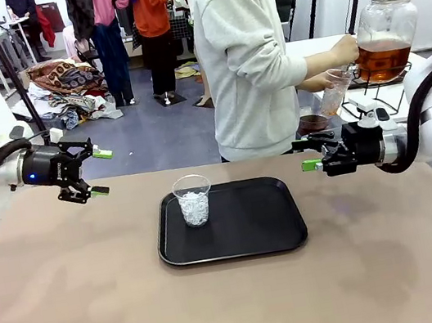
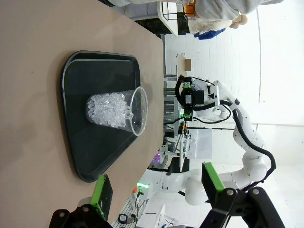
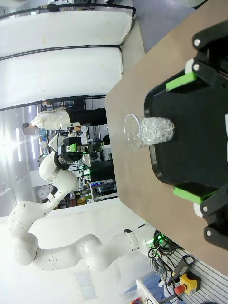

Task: Pour the drink into the iced cup.
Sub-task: Pick up the iced cup indicated by the human and present it to them.

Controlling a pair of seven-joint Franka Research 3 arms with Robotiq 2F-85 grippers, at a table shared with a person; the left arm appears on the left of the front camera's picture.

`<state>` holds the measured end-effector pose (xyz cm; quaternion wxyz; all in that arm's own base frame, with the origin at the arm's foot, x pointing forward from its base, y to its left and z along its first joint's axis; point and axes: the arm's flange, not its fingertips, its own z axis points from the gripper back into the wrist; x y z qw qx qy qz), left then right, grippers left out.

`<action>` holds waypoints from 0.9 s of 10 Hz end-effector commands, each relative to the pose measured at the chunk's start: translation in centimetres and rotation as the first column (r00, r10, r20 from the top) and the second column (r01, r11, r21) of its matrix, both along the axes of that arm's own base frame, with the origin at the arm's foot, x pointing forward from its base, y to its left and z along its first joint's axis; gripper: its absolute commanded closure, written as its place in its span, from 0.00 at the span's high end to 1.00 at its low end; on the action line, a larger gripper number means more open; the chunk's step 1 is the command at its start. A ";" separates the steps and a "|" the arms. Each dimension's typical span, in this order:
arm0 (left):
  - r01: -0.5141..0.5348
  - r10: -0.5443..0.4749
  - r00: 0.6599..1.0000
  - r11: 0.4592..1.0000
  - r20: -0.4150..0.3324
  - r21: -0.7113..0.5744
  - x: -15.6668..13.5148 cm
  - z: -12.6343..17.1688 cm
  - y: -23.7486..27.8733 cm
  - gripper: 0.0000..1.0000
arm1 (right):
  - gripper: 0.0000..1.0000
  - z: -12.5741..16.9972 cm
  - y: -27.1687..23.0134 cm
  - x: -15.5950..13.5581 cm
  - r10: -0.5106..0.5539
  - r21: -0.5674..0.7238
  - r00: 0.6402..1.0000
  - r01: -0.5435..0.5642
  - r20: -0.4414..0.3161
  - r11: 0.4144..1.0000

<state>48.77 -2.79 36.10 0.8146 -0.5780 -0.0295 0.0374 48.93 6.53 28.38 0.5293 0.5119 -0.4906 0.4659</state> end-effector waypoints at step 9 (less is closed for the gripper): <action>0.002 -0.002 1.000 1.000 -0.017 0.007 -0.1 0.1 0.0 1.00 | 1.00 0.2 0.0 0.1 -0.002 -0.001 1.000 0.002 0.005 1.000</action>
